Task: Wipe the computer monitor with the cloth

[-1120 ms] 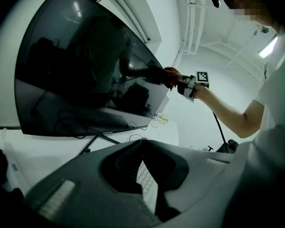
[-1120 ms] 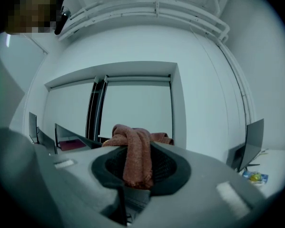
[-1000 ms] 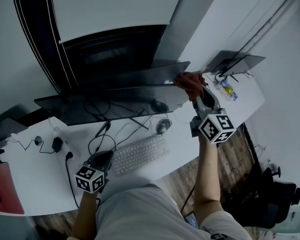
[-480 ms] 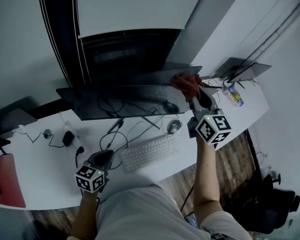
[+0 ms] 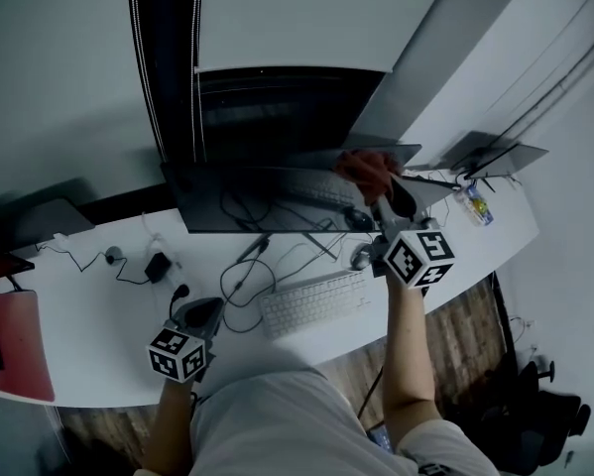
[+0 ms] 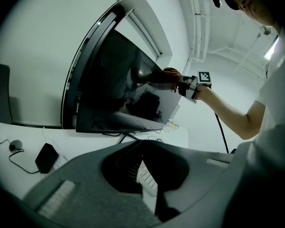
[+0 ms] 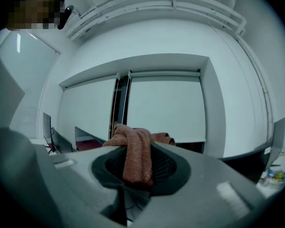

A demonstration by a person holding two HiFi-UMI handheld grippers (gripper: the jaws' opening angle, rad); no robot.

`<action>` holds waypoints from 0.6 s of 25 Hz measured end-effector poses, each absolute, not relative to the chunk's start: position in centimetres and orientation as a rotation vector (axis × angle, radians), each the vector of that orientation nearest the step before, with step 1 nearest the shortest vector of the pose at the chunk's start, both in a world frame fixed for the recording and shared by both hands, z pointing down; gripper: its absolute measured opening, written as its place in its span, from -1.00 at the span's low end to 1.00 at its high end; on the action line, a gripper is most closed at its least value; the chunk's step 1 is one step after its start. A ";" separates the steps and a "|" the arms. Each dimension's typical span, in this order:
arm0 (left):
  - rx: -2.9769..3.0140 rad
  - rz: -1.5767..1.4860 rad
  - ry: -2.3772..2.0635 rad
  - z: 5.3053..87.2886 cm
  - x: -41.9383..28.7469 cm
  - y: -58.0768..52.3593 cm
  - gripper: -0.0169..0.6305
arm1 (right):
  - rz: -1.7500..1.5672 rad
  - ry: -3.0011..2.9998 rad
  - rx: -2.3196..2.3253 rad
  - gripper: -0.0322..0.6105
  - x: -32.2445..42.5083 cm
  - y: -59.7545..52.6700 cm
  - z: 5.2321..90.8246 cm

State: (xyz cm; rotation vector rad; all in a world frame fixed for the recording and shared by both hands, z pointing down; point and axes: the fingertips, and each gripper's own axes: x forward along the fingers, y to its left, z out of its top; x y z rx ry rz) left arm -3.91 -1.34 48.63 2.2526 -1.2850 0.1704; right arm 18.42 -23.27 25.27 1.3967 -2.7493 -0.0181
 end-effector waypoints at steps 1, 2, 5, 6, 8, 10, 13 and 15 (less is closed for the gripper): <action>2.249 0.166 -1.292 48.6 -4.4 -1.1 -0.92 | -0.021 -2.753 1.383 -0.61 17.6 -23.1 25.3; 2.246 0.163 -1.297 48.6 -4.9 -0.9 -0.92 | -0.023 -2.757 1.372 -0.61 16.8 -22.9 25.3; 2.239 0.156 -1.308 48.7 -6.0 -0.3 -0.92 | -0.026 -2.765 1.353 -0.61 14.8 -22.5 25.2; 2.236 0.155 -1.311 48.8 -6.4 0.0 -0.92 | -0.026 -2.767 1.349 -0.61 14.3 -22.4 25.2; 2.230 0.152 -1.318 48.9 -7.1 0.4 -0.92 | -0.025 -2.769 1.344 -0.61 13.4 -22.2 25.2; 2.226 0.150 -1.324 48.9 -7.8 0.8 -0.92 | -0.021 -2.771 1.344 -0.61 12.8 -22.0 25.1; 2.223 0.145 -1.333 48.9 -8.9 1.5 -0.92 | -0.018 -2.786 1.361 -0.61 12.0 -21.6 24.9; 2.223 0.142 -1.336 48.8 -9.6 1.9 -0.92 | -0.023 -2.813 1.373 -0.61 11.3 -20.9 24.4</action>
